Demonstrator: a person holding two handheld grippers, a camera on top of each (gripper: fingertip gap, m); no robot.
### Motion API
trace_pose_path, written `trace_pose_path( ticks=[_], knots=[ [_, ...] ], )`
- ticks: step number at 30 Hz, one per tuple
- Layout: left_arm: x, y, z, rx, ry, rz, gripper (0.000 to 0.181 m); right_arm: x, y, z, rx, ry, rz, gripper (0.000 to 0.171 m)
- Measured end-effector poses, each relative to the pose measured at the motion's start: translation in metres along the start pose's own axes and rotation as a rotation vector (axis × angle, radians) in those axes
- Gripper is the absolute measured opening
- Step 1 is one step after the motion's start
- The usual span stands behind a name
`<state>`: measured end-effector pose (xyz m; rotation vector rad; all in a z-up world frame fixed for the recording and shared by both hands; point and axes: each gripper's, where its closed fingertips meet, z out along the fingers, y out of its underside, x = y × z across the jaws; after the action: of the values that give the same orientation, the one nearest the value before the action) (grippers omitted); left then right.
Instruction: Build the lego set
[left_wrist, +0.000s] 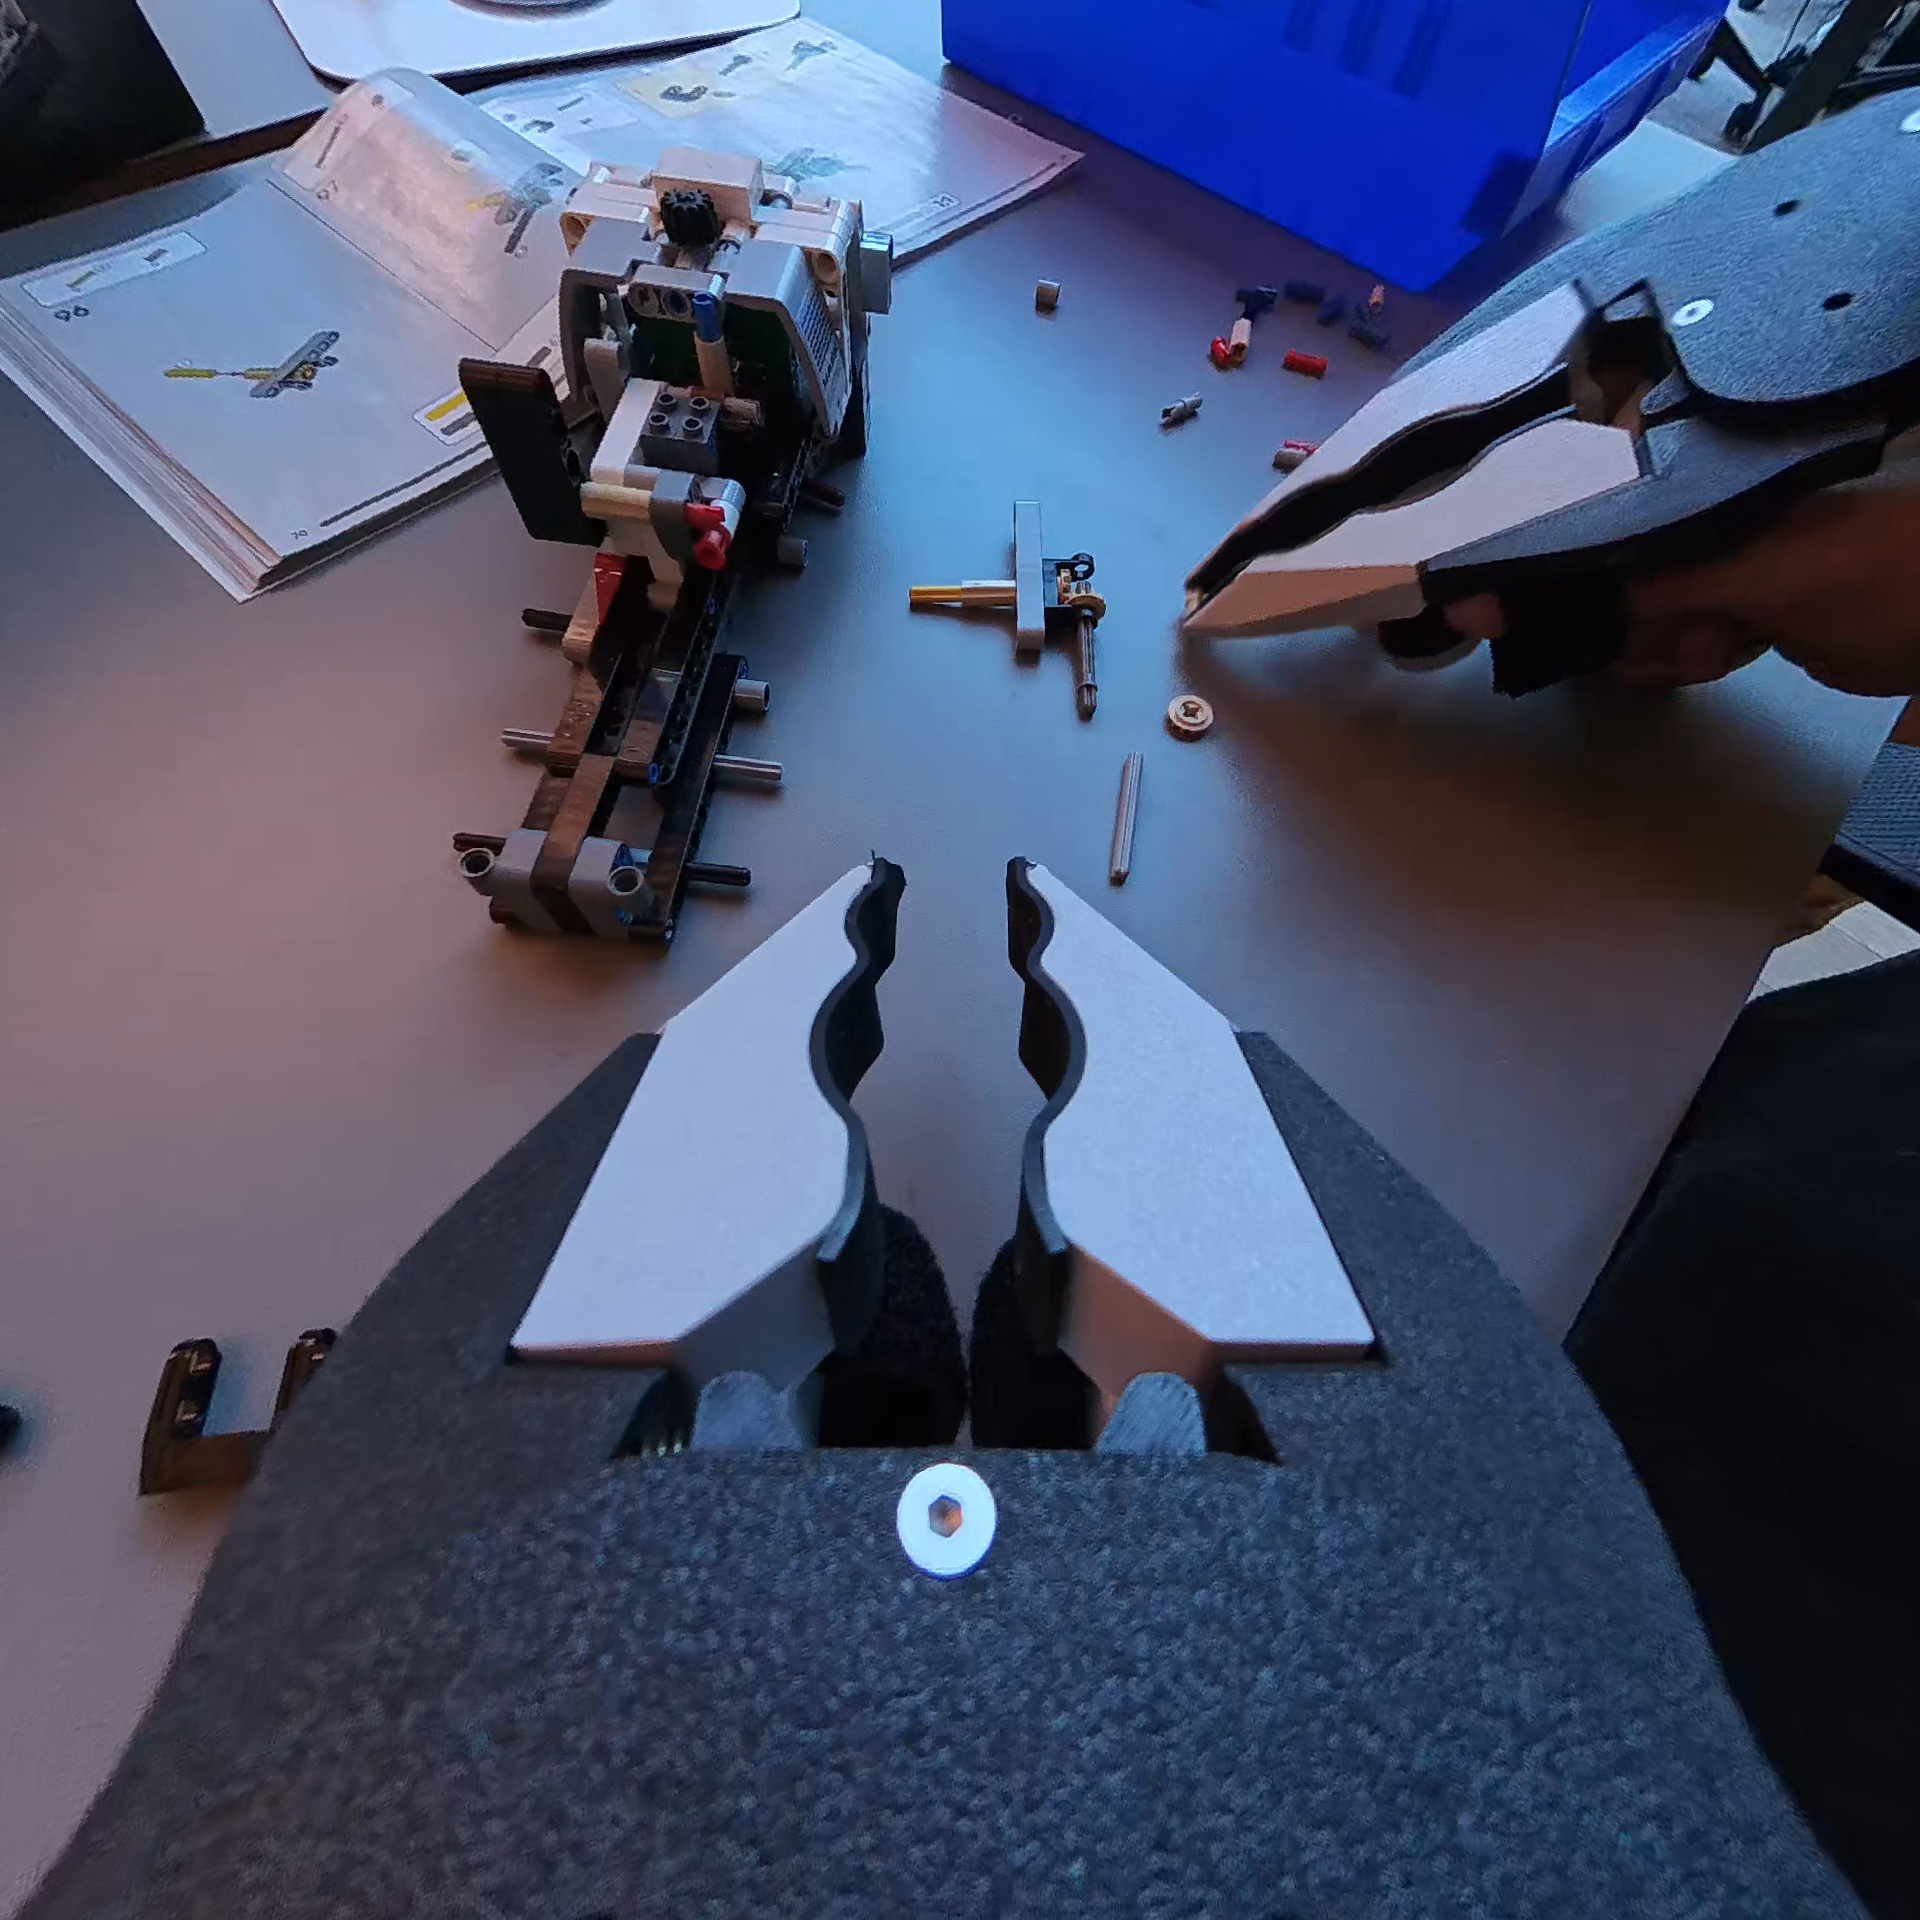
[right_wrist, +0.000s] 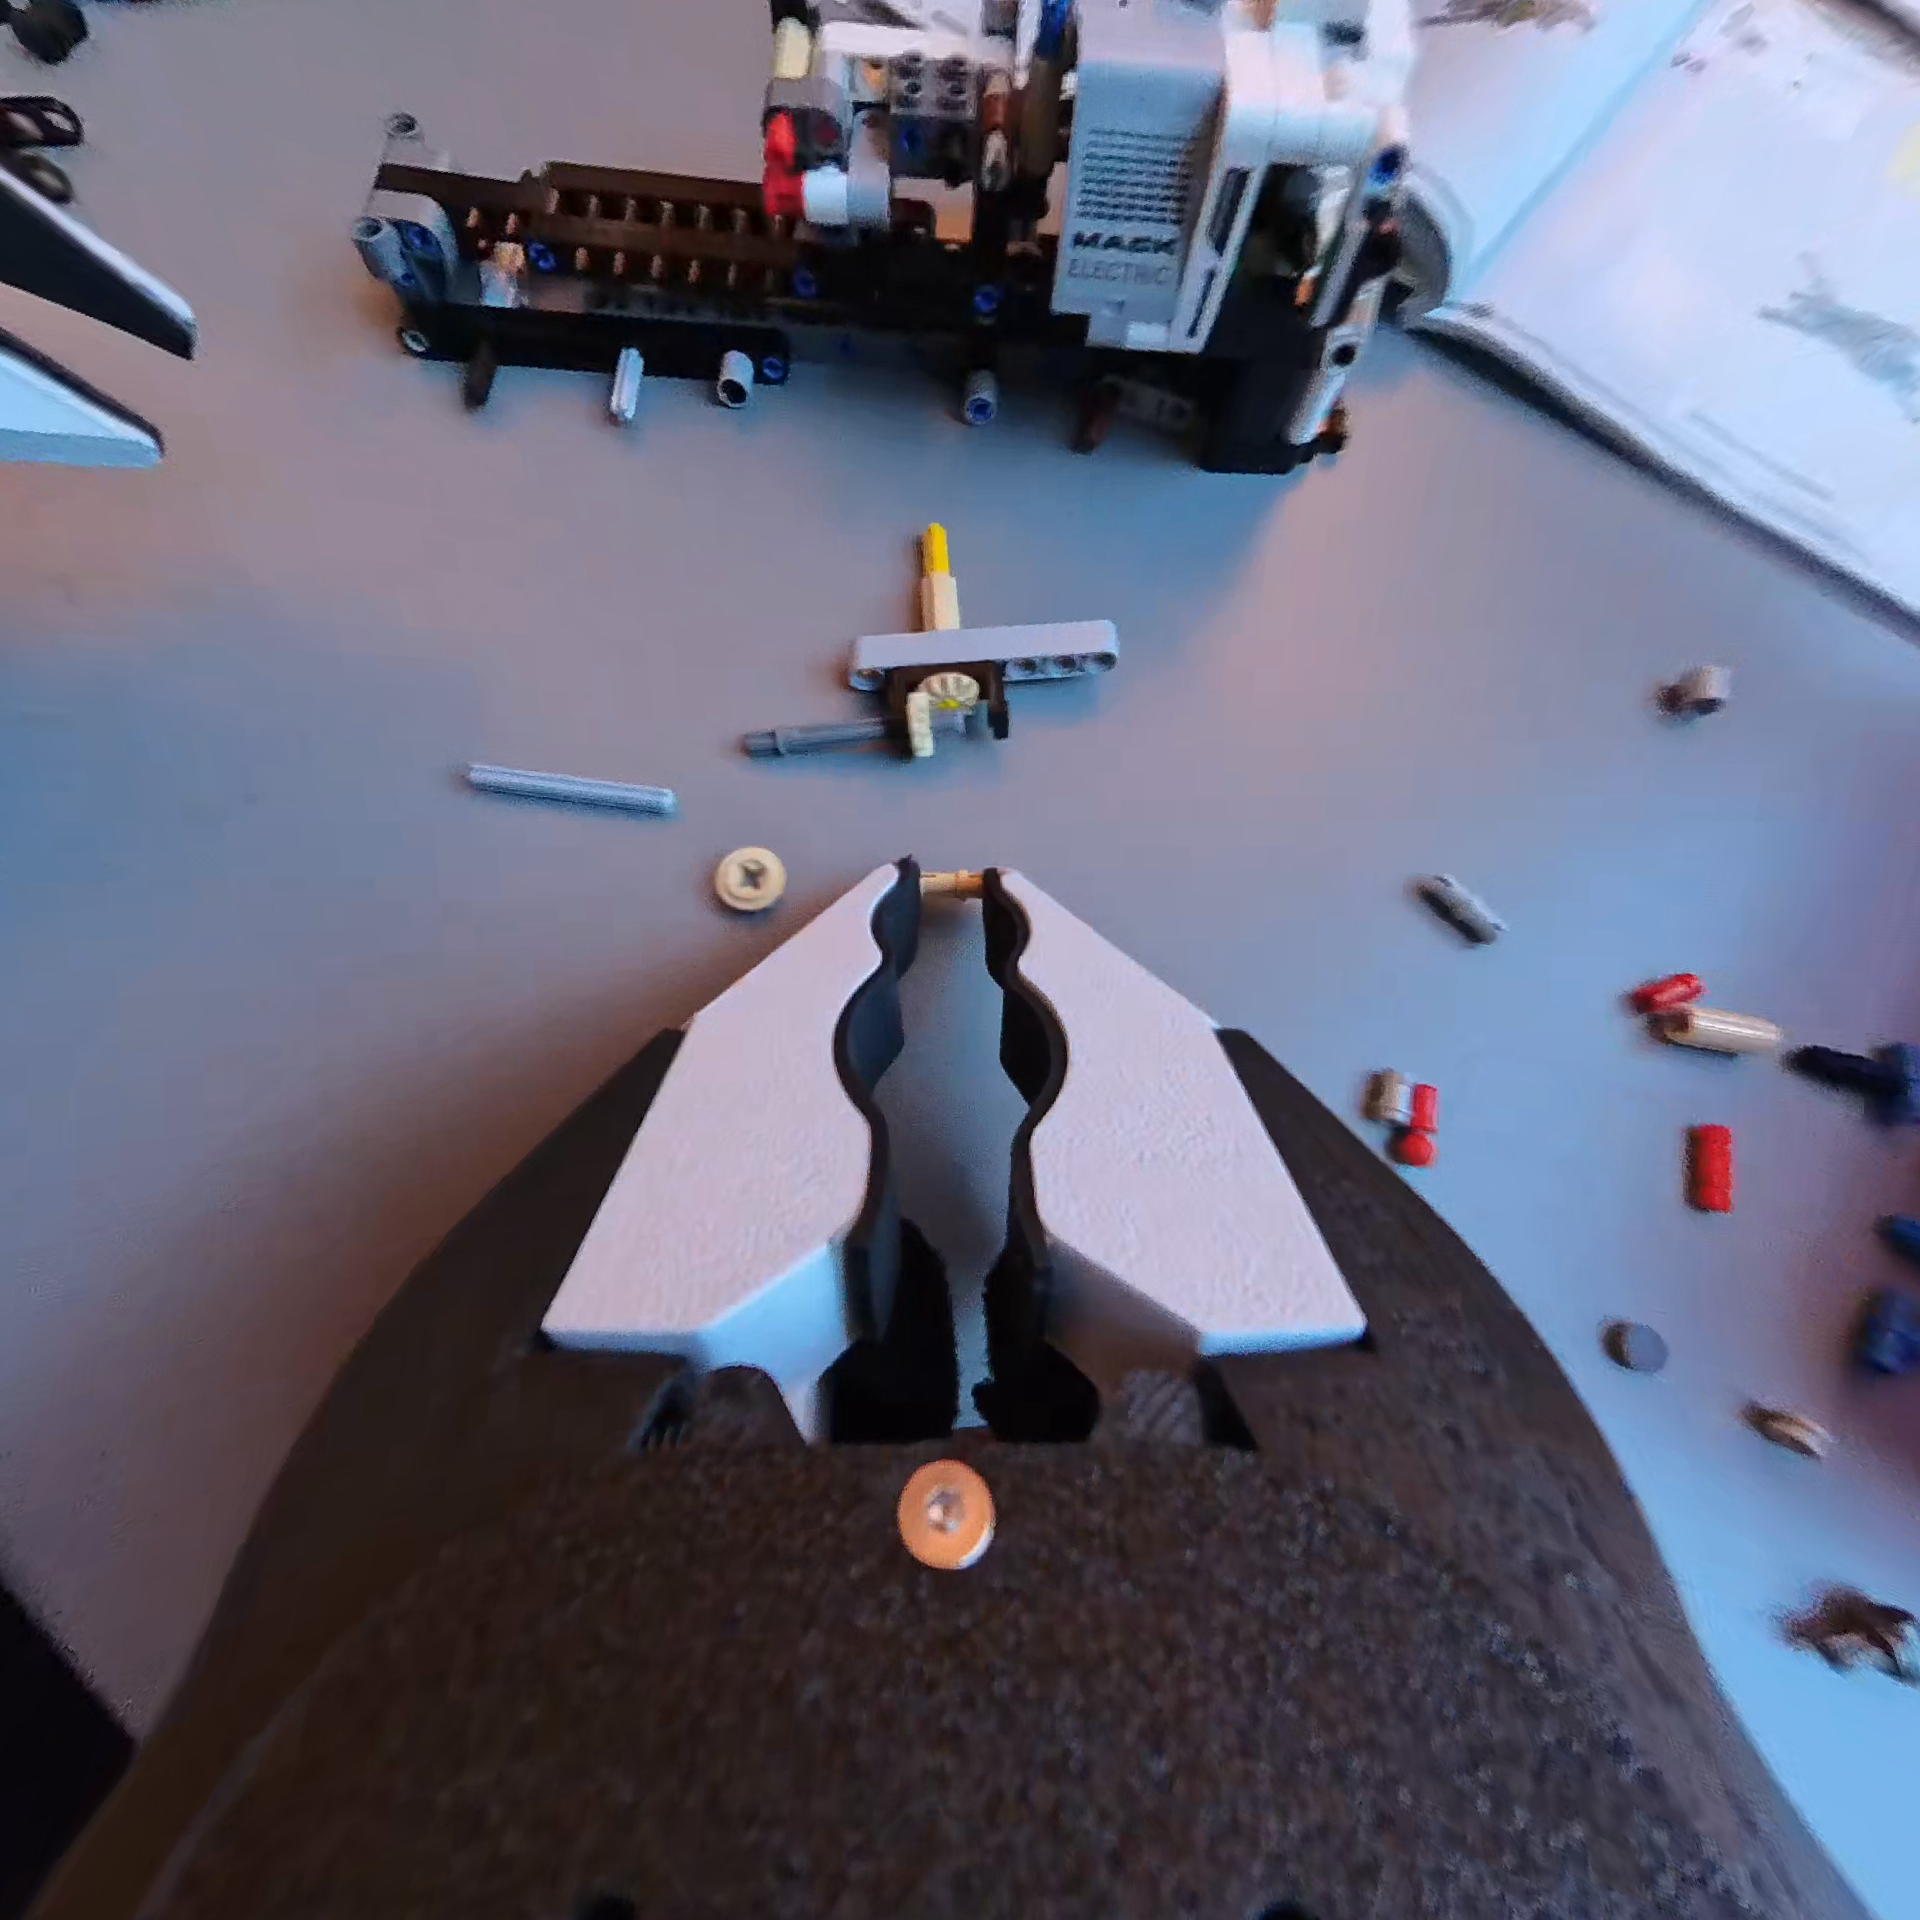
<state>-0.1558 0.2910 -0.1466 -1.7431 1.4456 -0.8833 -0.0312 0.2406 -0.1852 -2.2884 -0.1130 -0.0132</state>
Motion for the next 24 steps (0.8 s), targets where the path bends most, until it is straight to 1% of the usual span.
trace_pose_path(
  ticks=[2,11,16,19,24],
  knots=[
    [0.0,0.0,-0.001,0.0,0.002,0.0,0.019,-0.006,0.0,0.003,-0.017,-0.039,0.026,0.011],
    [-0.006,0.008,-0.001,-0.015,-0.008,-0.032,0.019,-0.007,0.0,0.004,-0.021,-0.051,0.025,0.012],
    [-0.011,0.012,-0.007,-0.016,-0.013,-0.105,0.019,-0.005,-0.008,-0.002,0.049,-0.047,0.048,0.013],
    [-0.031,0.016,-0.021,-0.011,-0.084,-0.158,0.019,-0.005,-0.011,-0.006,0.078,-0.054,0.067,0.016],
    [-0.076,0.03,-0.053,-0.005,-0.24,-0.229,0.019,-0.005,-0.018,-0.014,0.131,-0.052,0.088,0.015]
  ],
)
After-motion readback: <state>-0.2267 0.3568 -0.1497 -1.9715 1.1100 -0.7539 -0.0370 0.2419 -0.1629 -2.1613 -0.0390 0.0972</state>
